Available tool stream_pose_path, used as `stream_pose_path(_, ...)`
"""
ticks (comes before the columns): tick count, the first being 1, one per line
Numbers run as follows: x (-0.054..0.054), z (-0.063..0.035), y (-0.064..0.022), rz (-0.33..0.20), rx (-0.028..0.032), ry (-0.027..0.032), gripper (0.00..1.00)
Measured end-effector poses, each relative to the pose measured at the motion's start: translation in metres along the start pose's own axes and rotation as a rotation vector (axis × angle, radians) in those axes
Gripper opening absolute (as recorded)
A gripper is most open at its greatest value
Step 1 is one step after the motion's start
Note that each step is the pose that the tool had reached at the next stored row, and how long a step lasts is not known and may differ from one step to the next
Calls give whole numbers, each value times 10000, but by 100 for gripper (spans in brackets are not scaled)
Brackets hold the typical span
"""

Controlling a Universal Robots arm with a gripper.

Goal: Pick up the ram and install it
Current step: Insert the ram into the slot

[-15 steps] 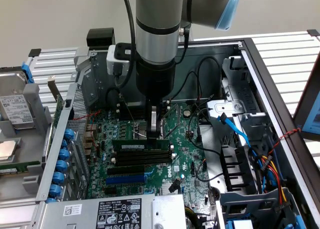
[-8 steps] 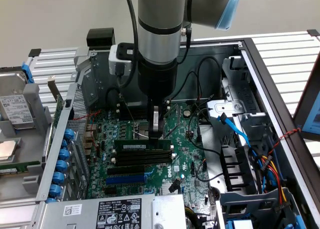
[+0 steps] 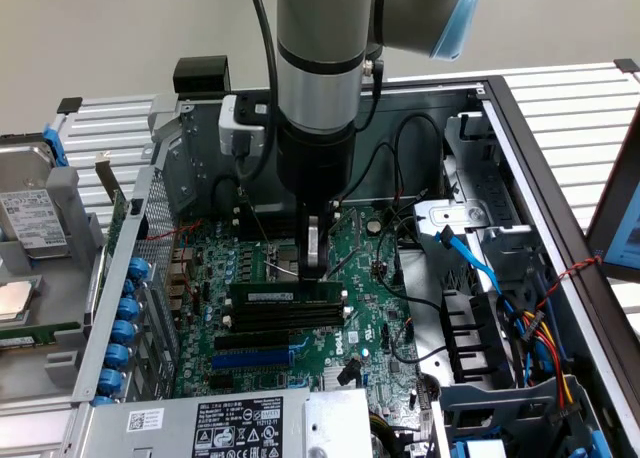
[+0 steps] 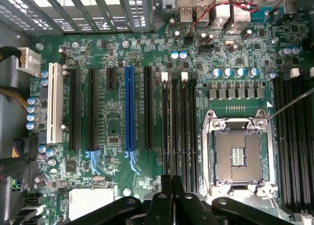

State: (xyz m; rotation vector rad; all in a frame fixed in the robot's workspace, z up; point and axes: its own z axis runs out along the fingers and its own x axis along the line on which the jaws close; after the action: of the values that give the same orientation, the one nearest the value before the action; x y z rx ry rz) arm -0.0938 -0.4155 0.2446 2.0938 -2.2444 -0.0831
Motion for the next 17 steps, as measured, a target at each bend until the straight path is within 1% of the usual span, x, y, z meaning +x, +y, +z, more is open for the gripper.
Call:
stream_pose_path(3,0,21,5,-52,33,3,12)
stream_pose_path(6,1,29,15,-80,36,9,12)
stream_pose_path(17,7,86,12,-119,52,11,12)
